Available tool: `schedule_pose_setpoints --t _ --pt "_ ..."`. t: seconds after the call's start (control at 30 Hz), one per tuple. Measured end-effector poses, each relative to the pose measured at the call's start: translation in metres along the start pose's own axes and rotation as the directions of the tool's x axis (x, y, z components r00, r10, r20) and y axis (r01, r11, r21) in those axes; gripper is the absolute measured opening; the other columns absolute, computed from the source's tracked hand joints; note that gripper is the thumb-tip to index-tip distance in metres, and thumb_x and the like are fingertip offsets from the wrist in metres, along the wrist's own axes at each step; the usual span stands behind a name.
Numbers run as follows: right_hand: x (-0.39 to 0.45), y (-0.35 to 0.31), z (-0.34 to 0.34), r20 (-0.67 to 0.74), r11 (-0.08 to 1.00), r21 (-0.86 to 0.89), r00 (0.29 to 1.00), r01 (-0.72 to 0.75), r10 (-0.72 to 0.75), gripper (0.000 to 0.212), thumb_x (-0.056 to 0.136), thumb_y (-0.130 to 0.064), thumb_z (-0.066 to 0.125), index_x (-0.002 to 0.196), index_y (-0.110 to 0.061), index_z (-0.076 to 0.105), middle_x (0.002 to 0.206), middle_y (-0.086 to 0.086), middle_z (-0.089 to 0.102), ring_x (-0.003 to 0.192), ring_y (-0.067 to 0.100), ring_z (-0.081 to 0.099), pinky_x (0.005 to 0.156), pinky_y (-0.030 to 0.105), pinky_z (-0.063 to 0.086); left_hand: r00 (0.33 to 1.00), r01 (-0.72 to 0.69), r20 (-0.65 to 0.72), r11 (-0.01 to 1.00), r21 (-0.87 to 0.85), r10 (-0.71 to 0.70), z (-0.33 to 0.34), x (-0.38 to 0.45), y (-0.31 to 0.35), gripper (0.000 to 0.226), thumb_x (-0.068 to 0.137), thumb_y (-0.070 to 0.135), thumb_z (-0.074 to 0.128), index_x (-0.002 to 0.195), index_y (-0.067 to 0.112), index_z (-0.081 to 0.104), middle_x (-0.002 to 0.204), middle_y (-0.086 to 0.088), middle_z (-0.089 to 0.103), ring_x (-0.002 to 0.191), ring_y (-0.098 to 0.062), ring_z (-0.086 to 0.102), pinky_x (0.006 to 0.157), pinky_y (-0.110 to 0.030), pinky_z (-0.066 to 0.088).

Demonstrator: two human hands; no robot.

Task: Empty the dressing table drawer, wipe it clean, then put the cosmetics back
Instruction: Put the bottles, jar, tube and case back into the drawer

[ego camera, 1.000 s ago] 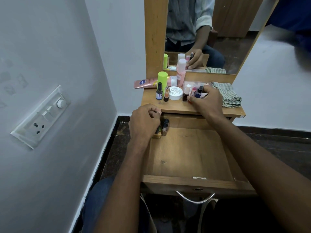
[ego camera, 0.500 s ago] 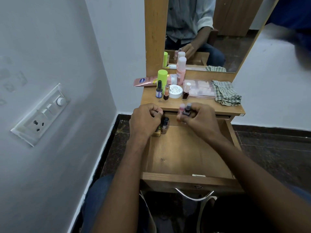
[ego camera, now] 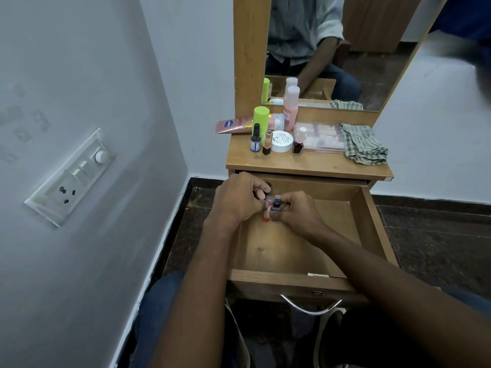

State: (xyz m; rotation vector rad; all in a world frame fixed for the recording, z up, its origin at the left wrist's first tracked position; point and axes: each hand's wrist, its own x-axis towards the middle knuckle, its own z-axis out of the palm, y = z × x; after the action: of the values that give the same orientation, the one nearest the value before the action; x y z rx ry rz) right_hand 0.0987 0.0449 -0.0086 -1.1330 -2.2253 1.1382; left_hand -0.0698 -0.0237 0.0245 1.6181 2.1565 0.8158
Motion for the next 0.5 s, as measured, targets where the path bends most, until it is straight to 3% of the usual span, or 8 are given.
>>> schedule_pose_setpoints --t 0.1,0.17,0.3,0.5 --pt "-0.001 0.0 0.002 0.002 1.0 0.001 1.0 0.007 -0.007 0.012 0.082 -0.012 0.088 0.091 -0.016 0.082 0.057 -0.027 0.065 0.053 -0.01 0.059 0.052 0.008 0.04 0.999 -0.017 0.038 0.999 0.048 0.015 0.001 0.0 0.001 0.024 0.077 0.025 0.091 0.097 0.037 0.084 0.082 0.022 0.074 0.082 0.001 0.067 0.081 -0.035 0.062" --pt "-0.001 -0.001 0.003 0.02 0.998 -0.051 1.0 0.022 -0.021 0.013 0.081 -0.014 0.088 0.091 -0.018 0.083 0.058 -0.026 0.066 0.054 -0.011 0.059 0.052 0.008 0.04 0.999 -0.015 0.047 0.998 0.065 0.012 0.001 -0.001 0.002 0.016 0.077 0.026 0.091 0.087 0.037 0.083 0.077 0.023 0.072 0.079 0.003 0.066 0.078 -0.033 0.061" --pt "0.0 0.005 -0.001 0.001 0.986 -0.164 1.0 0.005 -0.005 0.011 0.083 -0.012 0.085 0.086 -0.022 0.08 0.076 -0.008 0.075 0.068 -0.001 0.066 0.063 0.025 0.057 0.999 -0.015 0.053 0.997 0.073 0.011 0.002 -0.001 0.003 0.013 0.078 0.027 0.09 0.08 0.035 0.081 0.081 0.021 0.073 0.08 0.003 0.065 0.076 -0.029 0.056" --pt "0.019 0.01 -0.009 -0.158 0.979 -0.147 0.98 -0.142 0.119 0.009 0.087 -0.009 0.079 0.089 -0.017 0.077 0.081 -0.003 0.075 0.08 0.014 0.072 0.078 0.043 0.063 0.999 -0.019 0.047 0.997 0.081 0.015 0.003 0.001 0.003 0.011 0.08 0.024 0.085 0.08 0.034 0.081 0.082 0.021 0.075 0.08 0.004 0.065 0.074 -0.026 0.054"
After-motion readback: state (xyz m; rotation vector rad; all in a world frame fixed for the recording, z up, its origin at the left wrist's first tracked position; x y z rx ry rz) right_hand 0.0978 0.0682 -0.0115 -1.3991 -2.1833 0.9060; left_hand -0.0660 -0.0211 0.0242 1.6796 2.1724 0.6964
